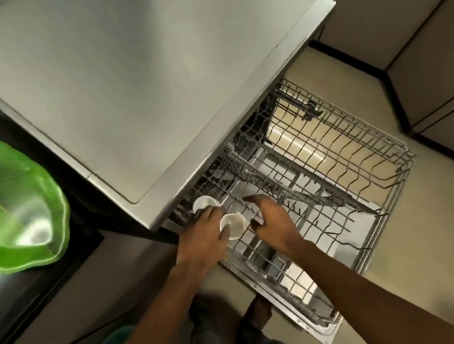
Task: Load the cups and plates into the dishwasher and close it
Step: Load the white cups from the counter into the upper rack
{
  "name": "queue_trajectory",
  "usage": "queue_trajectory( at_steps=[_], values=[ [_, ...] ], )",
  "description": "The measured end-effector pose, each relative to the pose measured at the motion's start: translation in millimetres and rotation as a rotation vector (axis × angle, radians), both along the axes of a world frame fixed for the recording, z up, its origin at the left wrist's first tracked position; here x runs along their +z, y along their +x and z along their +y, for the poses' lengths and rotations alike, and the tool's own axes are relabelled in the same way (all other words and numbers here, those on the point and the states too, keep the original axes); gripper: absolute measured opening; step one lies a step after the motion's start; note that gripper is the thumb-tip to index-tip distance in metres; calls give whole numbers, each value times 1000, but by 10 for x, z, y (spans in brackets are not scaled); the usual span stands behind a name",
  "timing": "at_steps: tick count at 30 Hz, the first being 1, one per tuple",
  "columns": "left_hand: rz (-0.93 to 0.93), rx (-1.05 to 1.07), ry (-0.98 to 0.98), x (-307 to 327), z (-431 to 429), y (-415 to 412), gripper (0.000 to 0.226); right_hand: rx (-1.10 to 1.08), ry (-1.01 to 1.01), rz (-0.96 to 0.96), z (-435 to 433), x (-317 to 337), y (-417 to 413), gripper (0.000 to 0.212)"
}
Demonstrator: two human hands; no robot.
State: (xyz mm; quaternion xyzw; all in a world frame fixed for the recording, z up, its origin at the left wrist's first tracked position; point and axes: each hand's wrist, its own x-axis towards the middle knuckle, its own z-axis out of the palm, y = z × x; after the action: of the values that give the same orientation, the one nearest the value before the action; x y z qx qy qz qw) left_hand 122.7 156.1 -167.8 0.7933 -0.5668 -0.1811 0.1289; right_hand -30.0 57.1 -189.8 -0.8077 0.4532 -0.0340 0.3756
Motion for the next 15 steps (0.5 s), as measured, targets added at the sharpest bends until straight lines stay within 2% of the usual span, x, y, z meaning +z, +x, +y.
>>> queue_trajectory(
  at_steps=[4,7,10,15],
  values=[
    [94,60,-203,411,258,-125,24,-73,-137,-210,-24,518,-14,40],
    [94,7,-323,794,392,-125,17,-112,-164,-344,-42,933,36,37],
    [65,8,-444,1158,425,-26,21,-96,-256,-413,-97,1245,137,35],
    [88,161,-600,1717,462,341,25,-26,-297,-514,-130,1743,498,29]
  ],
)
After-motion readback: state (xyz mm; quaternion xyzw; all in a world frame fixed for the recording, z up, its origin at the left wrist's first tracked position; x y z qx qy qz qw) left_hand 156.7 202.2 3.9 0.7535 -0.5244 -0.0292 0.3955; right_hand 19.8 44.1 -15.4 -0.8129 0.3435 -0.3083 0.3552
